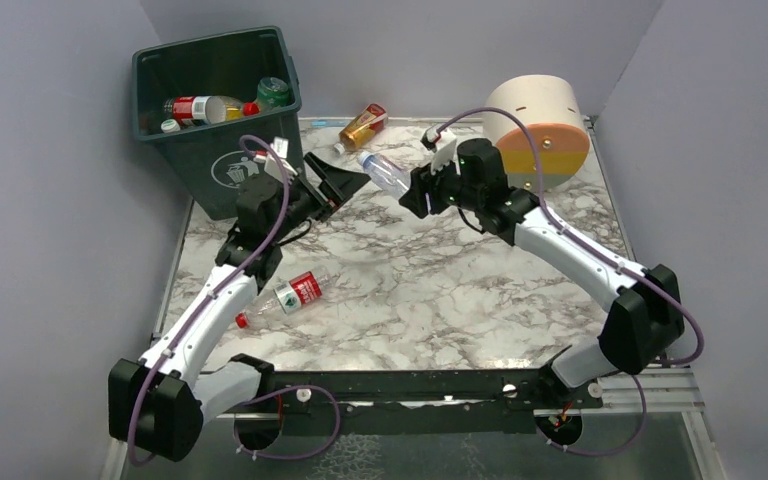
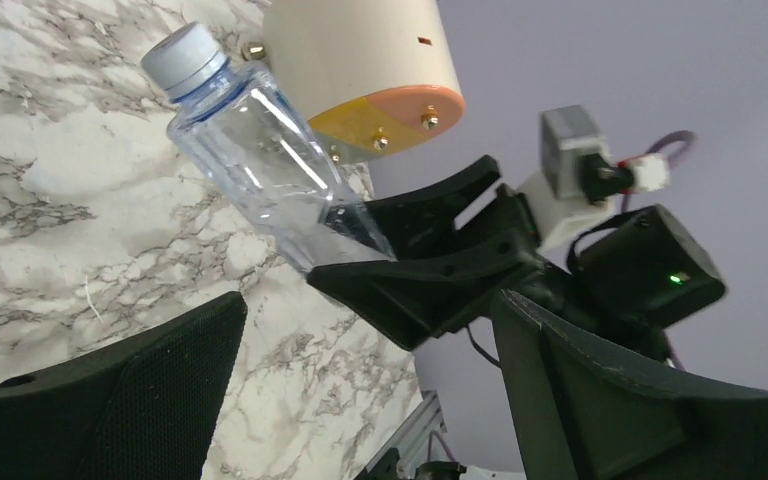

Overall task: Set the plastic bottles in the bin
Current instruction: Pick up the plastic bottle at the center of the board.

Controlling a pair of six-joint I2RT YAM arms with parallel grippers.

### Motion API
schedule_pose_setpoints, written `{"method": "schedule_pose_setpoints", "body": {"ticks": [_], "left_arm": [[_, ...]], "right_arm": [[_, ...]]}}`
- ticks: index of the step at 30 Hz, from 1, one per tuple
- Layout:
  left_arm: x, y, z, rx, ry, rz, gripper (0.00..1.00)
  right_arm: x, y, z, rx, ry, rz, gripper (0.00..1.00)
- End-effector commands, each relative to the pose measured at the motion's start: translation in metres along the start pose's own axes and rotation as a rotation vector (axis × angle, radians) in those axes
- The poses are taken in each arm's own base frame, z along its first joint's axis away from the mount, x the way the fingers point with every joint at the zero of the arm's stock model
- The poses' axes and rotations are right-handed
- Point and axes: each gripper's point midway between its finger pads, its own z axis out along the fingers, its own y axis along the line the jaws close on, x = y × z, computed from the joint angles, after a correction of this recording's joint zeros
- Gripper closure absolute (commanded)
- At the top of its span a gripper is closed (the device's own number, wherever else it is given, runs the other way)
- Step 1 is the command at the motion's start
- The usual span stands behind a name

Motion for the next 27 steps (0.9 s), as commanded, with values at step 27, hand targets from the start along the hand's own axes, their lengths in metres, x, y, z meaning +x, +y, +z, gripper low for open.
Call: {"method": "schedule_pose_setpoints", "body": {"ticks": [27], "left_arm": [[0.020, -0.024, 0.039, 0.043, -0.177, -0.042, 0.14]], "right_arm": [[-0.039, 0.080, -0.065, -0.358, -0.201, 0.080, 0.53]]}}
